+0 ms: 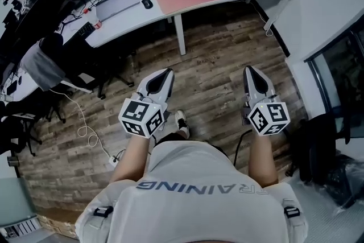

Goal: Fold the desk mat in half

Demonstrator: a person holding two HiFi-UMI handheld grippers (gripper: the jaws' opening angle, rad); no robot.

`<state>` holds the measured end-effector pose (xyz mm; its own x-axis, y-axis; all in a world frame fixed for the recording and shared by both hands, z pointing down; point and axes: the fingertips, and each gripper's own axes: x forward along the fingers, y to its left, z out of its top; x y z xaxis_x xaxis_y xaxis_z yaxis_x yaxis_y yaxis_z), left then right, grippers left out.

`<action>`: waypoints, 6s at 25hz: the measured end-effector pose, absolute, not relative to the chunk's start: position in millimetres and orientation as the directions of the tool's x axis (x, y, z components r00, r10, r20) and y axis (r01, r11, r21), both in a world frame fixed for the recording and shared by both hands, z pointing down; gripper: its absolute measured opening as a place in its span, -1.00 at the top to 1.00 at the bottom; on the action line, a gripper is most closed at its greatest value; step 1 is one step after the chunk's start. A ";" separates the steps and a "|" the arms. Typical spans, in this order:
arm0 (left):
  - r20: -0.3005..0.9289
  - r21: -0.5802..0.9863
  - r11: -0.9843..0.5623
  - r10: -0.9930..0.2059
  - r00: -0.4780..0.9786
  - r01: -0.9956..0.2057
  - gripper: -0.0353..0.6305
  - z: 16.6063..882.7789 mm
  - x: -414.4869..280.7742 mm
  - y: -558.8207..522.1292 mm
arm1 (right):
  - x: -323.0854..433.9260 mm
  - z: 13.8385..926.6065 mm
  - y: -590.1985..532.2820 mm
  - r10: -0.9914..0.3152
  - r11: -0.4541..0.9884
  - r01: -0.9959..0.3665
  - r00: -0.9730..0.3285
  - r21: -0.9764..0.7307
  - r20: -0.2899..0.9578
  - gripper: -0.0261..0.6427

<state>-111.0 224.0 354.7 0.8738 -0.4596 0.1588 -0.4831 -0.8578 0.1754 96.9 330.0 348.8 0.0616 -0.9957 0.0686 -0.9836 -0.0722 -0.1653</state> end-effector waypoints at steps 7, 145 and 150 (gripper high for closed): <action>0.116 0.185 -0.867 -0.448 0.887 -0.462 0.89 345.0 -89.1 147.2 | 117.7 338.1 263.7 -0.991 -0.100 -0.990 0.090 -0.103 0.101 0.88; 0.227 0.322 -0.629 -0.675 0.702 -0.708 0.89 412.5 102.5 -233.7 | 312.3 624.0 -279.9 -0.680 0.318 -0.942 -0.304 -0.106 0.667 0.82; 0.220 0.312 -0.651 -0.659 0.719 -0.692 0.89 409.5 136.0 -228.7 | 358.9 652.6 -266.0 -0.663 0.231 -0.964 -0.254 -0.131 0.704 0.82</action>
